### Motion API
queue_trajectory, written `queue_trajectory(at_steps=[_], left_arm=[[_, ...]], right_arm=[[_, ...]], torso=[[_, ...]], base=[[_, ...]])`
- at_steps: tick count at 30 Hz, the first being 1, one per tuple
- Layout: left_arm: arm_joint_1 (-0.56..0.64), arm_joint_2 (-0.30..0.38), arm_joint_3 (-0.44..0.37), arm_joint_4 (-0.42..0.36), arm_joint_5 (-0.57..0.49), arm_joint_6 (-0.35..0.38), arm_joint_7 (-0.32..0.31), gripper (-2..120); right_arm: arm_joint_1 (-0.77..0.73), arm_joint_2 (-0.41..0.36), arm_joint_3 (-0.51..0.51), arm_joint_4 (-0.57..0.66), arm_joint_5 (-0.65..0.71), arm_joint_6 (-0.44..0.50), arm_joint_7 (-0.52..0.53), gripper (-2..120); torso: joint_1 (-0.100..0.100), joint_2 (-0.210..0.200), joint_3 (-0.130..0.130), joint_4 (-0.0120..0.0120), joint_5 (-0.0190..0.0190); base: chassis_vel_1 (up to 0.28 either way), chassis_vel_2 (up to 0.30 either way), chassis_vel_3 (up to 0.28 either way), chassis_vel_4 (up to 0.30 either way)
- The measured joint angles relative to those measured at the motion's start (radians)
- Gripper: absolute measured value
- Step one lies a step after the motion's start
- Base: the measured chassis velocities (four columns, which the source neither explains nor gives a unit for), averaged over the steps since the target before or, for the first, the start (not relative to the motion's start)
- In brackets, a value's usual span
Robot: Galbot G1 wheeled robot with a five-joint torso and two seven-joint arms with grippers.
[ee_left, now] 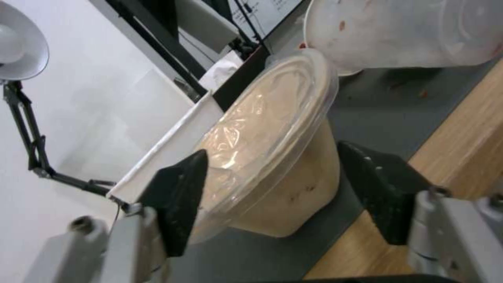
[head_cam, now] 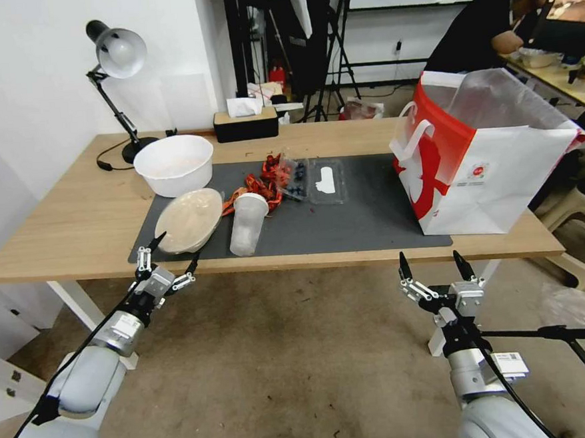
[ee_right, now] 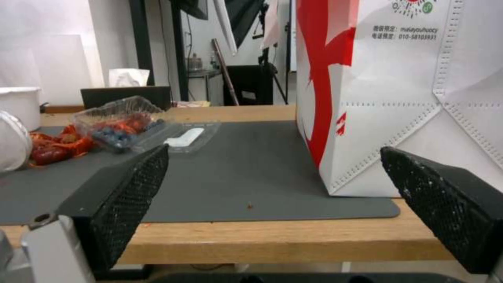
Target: Pick up the trash from the table and place it into the takeout bag.
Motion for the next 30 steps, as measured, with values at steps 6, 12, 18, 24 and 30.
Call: queue_trajectory(at_steps=[6,12,18,24,30], left_arm=[[0.003,0.027,-0.006,-0.002,0.02,-0.028,0.034,39],[0.003,0.052,-0.013,0.003,0.024,-0.06,0.068,19],[-0.001,0.064,-0.023,0.004,0.031,-0.088,0.096,1],[-0.01,0.067,-0.023,-0.002,0.032,-0.118,0.105,1],[-0.015,0.077,-0.02,-0.047,0.018,-0.122,0.097,1]], right_arm=[[0.0,0.001,-0.001,0.0,-0.002,0.0,-0.001,100],[-0.005,0.003,-0.001,0.0,-0.006,0.004,-0.001,100],[-0.011,0.008,-0.001,-0.001,-0.011,0.009,-0.002,100],[-0.014,0.013,0.001,-0.006,-0.013,0.012,-0.001,100],[-0.019,0.019,0.003,-0.012,-0.019,0.012,0.004,100]], torso=[[0.0,0.0,0.0,0.0,0.0002],[0.0,0.0,0.0,0.0,0.0002],[0.0,0.0,0.0,0.0,0.0004],[0.0,0.0,0.0,-0.0001,0.0],[0.0,0.0,0.0,0.0,0.0001]], base=[[0.0,0.0,0.0,0.0],[0.0,0.0,0.0,0.0],[0.0,0.0,0.0,0.0],[0.0,0.0,0.0,0.0],[0.0,0.0,0.0,0.0]])
